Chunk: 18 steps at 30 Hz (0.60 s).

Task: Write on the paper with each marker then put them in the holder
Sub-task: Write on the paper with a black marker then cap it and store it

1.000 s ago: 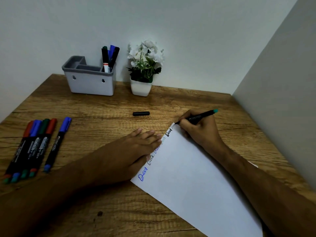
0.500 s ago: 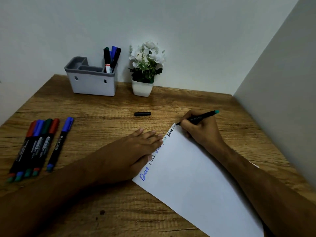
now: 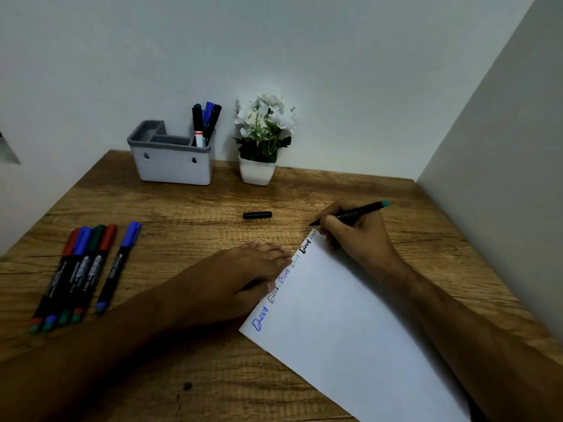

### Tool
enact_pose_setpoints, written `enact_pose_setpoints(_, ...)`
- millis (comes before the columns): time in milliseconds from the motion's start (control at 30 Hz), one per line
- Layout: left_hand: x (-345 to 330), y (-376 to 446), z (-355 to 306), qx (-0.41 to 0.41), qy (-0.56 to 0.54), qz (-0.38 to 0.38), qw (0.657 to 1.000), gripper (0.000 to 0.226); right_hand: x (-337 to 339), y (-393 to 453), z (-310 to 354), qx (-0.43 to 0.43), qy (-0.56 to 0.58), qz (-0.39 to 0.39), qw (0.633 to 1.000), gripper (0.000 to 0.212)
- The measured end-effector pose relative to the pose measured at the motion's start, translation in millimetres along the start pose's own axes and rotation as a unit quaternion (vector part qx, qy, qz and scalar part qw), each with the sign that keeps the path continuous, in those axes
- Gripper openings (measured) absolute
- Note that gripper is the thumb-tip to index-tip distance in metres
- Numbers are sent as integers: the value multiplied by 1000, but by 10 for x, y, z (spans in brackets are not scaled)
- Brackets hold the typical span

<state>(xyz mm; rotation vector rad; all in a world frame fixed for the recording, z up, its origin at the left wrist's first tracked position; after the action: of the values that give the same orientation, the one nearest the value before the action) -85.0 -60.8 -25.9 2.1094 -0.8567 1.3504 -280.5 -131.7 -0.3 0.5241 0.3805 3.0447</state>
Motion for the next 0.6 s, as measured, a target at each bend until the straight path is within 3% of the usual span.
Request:
enact_pose_setpoints(200, 318, 115, -60, 1, 47, -78, 996, 35, -129, -18, 191, 33, 30, 44, 998, 13)
enact_pose_setpoints(400, 646, 366, 266, 98, 157, -199, 962, 26, -179, -26, 254, 42, 50, 40, 997, 11)
enact_pose_setpoints(600, 538, 599, 629, 199, 145, -145, 958, 19, -160, -45, 234, 53, 49, 40, 997, 14)
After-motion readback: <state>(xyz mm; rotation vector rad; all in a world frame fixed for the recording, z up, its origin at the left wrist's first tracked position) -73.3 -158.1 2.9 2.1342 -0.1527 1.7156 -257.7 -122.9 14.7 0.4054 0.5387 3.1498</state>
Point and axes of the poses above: each hand's wrist, its own y-axis towards the middle knuckle, its own x-axis out of the back of the hand, z = x × y, the point moved 7 cm from there along y, towards the middle knuckle, and after that the axes turned 2 degrees about z, right-handed, at the moved point
